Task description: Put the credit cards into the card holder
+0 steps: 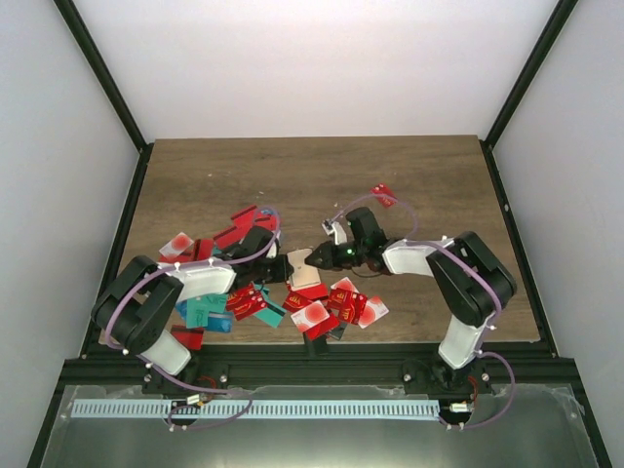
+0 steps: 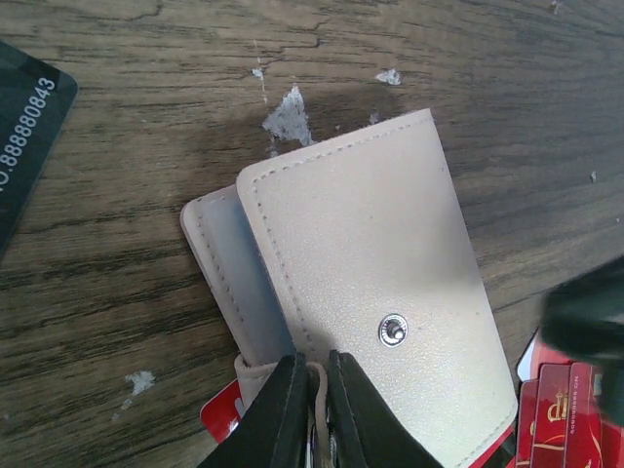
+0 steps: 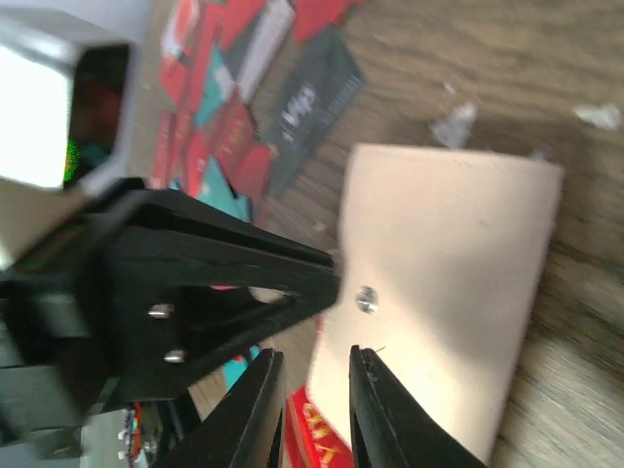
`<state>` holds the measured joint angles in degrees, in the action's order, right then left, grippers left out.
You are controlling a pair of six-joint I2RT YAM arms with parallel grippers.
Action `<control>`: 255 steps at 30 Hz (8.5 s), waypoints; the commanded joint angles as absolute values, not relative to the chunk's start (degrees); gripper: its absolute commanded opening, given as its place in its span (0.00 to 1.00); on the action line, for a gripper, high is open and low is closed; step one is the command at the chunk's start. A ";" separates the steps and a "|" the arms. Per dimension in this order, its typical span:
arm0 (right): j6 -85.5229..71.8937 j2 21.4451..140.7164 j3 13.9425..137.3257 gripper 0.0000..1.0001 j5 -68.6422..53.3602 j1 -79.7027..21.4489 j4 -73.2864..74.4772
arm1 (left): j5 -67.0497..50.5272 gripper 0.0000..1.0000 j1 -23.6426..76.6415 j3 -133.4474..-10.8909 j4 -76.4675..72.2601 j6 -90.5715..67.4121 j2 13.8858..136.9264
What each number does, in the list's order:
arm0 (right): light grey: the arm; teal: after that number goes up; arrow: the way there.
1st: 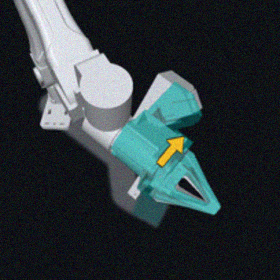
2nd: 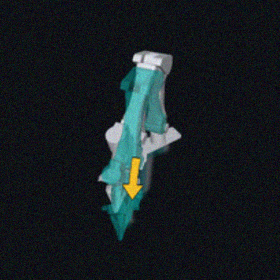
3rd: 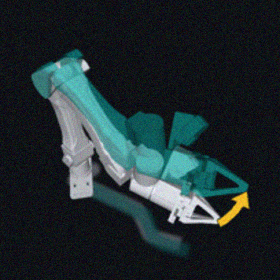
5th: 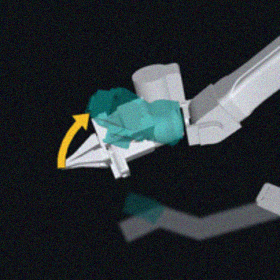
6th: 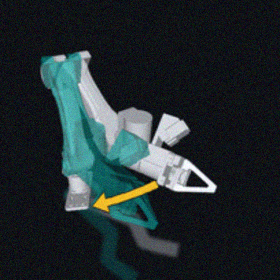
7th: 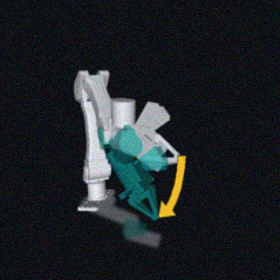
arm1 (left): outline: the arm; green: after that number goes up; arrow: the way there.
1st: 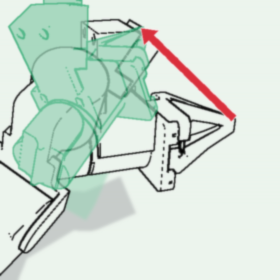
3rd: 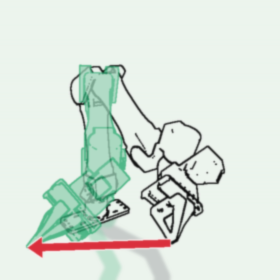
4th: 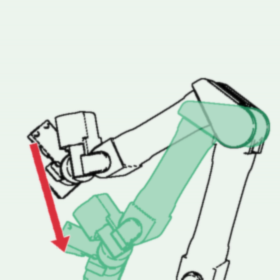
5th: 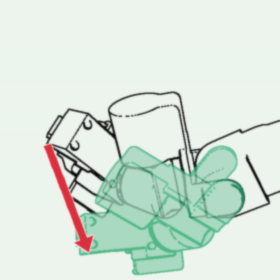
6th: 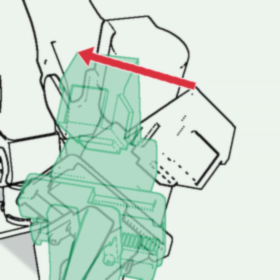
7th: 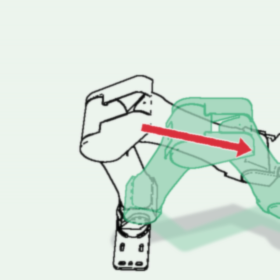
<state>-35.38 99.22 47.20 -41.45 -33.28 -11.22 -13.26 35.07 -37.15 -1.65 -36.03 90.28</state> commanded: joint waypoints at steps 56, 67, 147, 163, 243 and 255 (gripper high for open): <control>-30.80 105.11 54.93 0.20 -40.22 -38.21 -8.54 | -13.97 0.07 31.00 -54.51 11.69 -27.71 102.79; -30.54 105.80 54.63 0.20 -38.67 -38.73 -7.09 | -14.41 0.06 31.02 -54.40 11.17 -28.01 103.10; -33.23 107.14 60.58 0.01 -28.25 -39.46 4.27 | -14.24 0.04 31.07 -52.66 10.56 -27.59 102.70; -33.51 106.09 61.70 0.01 -24.99 -39.46 8.98 | -13.76 0.04 31.07 -52.22 10.49 -27.51 102.37; -32.96 106.47 57.33 0.17 -27.71 -35.64 16.43 | -10.92 0.04 43.55 -51.49 17.00 -22.78 107.97; -30.49 98.11 57.83 0.23 -32.07 -30.94 17.08 | -10.97 0.04 43.87 -54.06 19.35 -22.50 104.51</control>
